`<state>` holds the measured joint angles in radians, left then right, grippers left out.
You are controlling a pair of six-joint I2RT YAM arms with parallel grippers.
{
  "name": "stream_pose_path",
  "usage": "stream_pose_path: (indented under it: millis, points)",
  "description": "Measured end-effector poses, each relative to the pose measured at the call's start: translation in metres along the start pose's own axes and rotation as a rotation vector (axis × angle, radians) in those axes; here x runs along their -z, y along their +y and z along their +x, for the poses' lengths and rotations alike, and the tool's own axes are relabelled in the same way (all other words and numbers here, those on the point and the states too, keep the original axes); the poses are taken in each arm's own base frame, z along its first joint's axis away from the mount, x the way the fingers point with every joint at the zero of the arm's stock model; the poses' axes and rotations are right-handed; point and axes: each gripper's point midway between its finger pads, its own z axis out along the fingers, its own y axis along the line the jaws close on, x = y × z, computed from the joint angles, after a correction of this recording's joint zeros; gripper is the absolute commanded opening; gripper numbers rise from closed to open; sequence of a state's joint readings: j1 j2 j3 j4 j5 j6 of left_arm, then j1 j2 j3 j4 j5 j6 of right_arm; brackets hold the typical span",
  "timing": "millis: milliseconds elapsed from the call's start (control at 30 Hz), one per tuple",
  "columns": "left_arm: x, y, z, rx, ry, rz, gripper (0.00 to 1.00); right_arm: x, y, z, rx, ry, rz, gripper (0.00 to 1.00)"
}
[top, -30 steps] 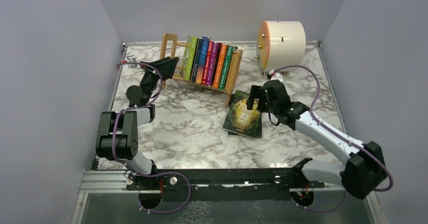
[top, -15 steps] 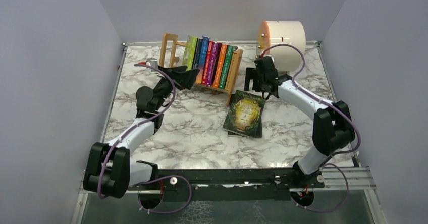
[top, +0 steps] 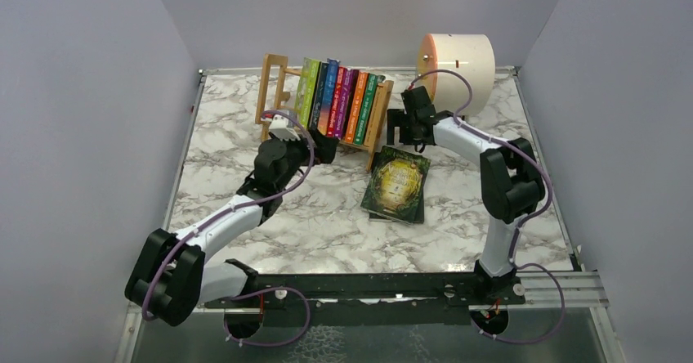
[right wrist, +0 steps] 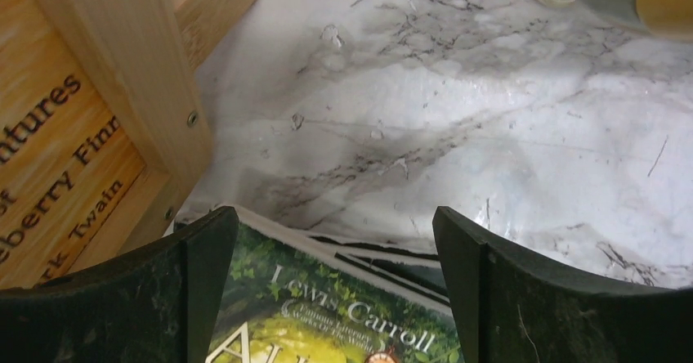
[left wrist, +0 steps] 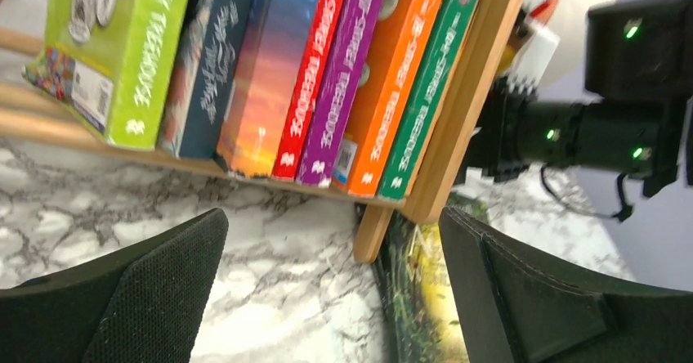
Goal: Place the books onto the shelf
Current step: Adjust the book at the center of the board.
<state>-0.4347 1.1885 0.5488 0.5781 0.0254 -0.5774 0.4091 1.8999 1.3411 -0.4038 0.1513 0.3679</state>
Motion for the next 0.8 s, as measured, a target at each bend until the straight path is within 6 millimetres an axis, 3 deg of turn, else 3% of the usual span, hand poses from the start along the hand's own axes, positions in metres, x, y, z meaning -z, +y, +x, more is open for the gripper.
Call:
stream_pose_path:
  millis: [367,633,800]
  points:
    - [0.000,0.001,0.068,-0.146,0.184,-0.186,0.99,-0.023,-0.001,-0.002,-0.002,0.023,-0.008,0.87]
    - [0.004,0.010,0.091,-0.187,0.238,-0.255,0.99,-0.027,0.003,0.005,0.004,0.046,-0.034,0.86]
    - [0.005,0.014,0.099,-0.196,0.260,-0.272,0.99,-0.032,0.001,0.020,0.006,0.066,-0.038,0.85]
